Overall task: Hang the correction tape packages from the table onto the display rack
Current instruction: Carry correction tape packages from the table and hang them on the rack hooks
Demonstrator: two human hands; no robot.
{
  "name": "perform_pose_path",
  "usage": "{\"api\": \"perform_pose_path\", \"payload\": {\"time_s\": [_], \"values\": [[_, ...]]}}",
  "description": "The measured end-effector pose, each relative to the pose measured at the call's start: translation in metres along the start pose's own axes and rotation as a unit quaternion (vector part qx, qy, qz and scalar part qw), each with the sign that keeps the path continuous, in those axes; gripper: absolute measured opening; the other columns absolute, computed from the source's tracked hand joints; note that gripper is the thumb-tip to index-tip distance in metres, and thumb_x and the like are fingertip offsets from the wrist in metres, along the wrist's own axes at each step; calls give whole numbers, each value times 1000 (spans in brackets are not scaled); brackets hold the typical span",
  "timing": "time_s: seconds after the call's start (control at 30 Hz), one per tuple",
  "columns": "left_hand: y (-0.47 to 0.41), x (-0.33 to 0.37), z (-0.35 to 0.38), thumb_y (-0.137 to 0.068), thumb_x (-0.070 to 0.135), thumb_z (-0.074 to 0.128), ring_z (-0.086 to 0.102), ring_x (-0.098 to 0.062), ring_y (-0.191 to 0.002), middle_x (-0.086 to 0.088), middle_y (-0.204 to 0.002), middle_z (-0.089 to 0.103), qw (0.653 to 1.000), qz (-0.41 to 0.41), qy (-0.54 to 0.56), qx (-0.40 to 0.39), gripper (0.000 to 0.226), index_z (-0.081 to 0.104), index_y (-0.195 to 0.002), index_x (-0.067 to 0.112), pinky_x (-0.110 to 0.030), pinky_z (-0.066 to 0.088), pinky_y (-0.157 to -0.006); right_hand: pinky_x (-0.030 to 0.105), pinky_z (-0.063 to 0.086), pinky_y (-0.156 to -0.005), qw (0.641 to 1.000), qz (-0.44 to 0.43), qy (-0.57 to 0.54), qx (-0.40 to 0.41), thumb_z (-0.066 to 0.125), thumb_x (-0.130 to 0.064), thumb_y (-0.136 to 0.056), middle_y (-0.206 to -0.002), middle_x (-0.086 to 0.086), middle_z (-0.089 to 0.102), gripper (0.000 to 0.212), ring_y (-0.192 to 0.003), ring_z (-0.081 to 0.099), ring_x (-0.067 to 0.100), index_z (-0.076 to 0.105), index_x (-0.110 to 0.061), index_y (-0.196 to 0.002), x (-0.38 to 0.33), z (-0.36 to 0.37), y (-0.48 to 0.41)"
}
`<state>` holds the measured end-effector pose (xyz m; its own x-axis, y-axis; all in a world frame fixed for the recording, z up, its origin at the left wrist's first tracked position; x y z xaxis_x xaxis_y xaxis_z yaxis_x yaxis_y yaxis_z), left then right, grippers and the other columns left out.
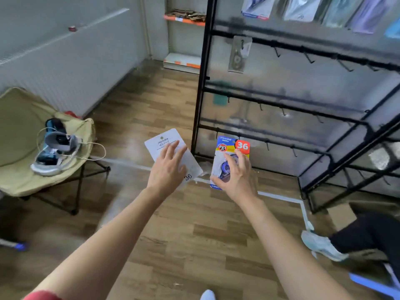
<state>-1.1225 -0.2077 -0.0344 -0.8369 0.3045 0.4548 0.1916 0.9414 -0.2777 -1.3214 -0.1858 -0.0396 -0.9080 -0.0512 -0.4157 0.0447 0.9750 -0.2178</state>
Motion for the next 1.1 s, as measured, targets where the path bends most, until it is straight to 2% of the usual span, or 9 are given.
{"api": "perform_pose_path", "payload": {"time_s": [0.17, 0.37, 0.53, 0.77, 1.1], "values": [[-64, 46, 33, -87, 10, 57, 30, -34, -136, -13, -149, 34, 1000, 7, 3, 8, 52, 45, -138, 9, -47, 38, -100, 43, 32, -106, 1000, -6, 4, 22, 76, -44, -73, -147, 16, 31, 78, -132, 31, 33, 47, -10, -137, 60, -27, -54], [-149, 64, 58, -89, 10, 56, 26, -32, -139, -12, -151, 32, 999, 40, -12, 15, 53, 43, -140, 9, -42, 28, -110, 48, 37, -102, 997, -19, -20, 71, 80, -38, -70, -143, 19, 36, 76, -129, 36, 37, 50, -9, -134, 102, -41, -131], [-243, 65, 63, -89, 10, 57, 25, -33, -139, -12, -151, 32, 997, 61, -21, 35, 52, 43, -140, 9, -47, 32, -107, 46, 39, -101, 992, -22, 2, 121, 78, -41, -72, -145, 17, 34, 74, -130, 35, 36, 49, -12, -134, 123, -54, -218], [-367, 72, 44, -89, 14, 58, 27, -34, -139, -13, -150, 34, 991, 99, -31, 79, 52, 44, -139, 10, -53, 44, -94, 50, 39, -103, 978, -59, 10, 202, 76, -42, -74, -145, 19, 34, 74, -132, 35, 36, 48, -9, -134, 118, -93, -330], [-452, 78, 22, -85, 8, 64, 36, -41, -132, -20, -145, 39, 982, 121, -41, 137, 53, 48, -135, 5, -58, 45, -93, 53, 40, -101, 936, -165, -5, 312, 82, -34, -68, -138, 29, 41, 75, -128, 41, 46, 54, 0, -128, 83, -150, -418]]}}
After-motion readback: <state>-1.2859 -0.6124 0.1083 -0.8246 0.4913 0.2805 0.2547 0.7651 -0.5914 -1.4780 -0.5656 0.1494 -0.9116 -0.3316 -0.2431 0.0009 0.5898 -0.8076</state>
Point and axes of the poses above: each hand's wrist, its own y-axis away from the middle knuckle, its own z-axis out of the palm, x = y × z, the point moved 4 cm from there along -y, towards the middle knuckle
